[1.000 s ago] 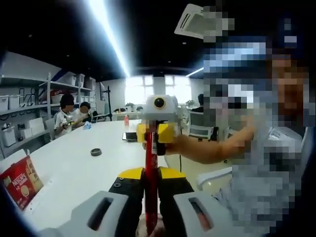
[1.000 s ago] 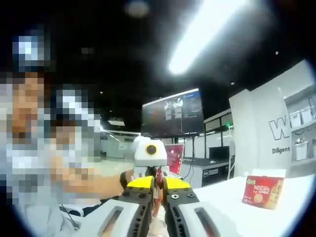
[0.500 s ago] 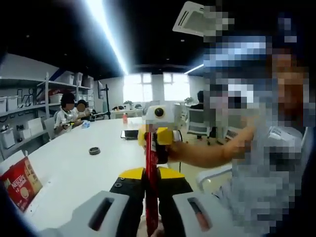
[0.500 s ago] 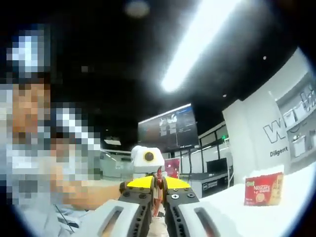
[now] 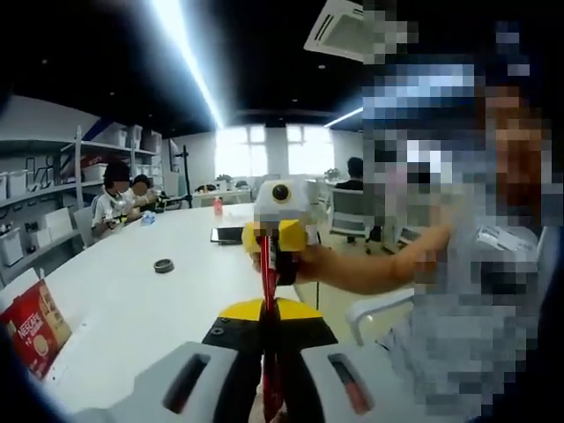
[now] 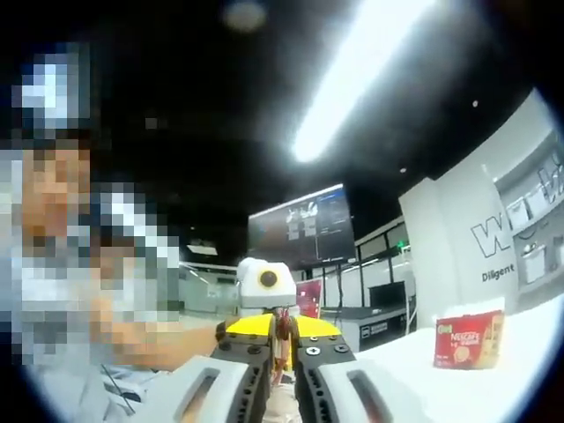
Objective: Tear open the coffee pouch, take out the coffee, and pour the coffee from the pouch into the cup
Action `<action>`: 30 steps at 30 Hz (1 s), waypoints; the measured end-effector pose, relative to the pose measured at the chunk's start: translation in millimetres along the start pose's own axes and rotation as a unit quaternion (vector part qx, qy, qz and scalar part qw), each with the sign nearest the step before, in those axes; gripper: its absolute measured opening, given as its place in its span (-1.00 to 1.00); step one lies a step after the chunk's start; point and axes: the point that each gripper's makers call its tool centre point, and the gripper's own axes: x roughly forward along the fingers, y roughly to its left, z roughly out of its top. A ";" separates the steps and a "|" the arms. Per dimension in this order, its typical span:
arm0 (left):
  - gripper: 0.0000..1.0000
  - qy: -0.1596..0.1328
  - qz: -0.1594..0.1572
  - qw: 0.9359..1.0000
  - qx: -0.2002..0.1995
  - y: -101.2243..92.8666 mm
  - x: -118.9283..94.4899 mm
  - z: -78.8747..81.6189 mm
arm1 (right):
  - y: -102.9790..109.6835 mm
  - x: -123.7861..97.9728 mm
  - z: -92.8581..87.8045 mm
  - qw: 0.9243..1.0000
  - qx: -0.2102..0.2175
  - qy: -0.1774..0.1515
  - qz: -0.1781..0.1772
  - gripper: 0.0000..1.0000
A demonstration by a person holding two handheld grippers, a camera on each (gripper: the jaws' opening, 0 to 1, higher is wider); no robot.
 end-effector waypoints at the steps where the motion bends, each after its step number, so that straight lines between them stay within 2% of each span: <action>1: -0.82 -0.001 0.001 1.000 -0.001 0.2 0.3 0.3 | -0.1 -0.2 0.4 1.000 0.000 0.000 0.000 -0.84; 6: -0.74 -0.005 0.003 1.000 -0.003 -0.1 0.6 1.3 | 0.0 2.8 0.3 1.000 0.001 0.010 -0.001 -0.85; 14: -0.81 -0.011 0.007 1.000 0.003 0.2 -5.1 3.7 | 1.3 14.6 2.1 0.998 -0.015 0.057 0.010 -0.85; 17: -0.85 -0.014 0.004 1.000 0.003 -0.7 -5.3 6.5 | 1.2 13.4 3.1 0.999 -0.011 0.049 0.013 -0.83; 20: -0.85 -0.014 -0.001 1.000 0.004 -3.2 -3.9 6.3 | 2.5 13.7 -1.5 0.999 0.001 0.042 0.018 -0.63; 23: -0.85 -0.011 -0.003 1.000 0.006 -4.8 -3.0 5.2 | 5.4 15.2 -10.2 0.999 0.004 0.047 0.021 -0.66; 25: -0.85 -0.010 -0.003 1.000 0.007 -5.3 -3.2 4.8 | 5.3 15.2 -12.3 0.999 0.000 0.046 0.020 -0.82; 30: -0.79 -0.013 0.002 1.000 0.007 -3.1 -7.2 4.6 | 5.3 18.1 -11.1 0.999 0.000 0.047 0.021 -0.86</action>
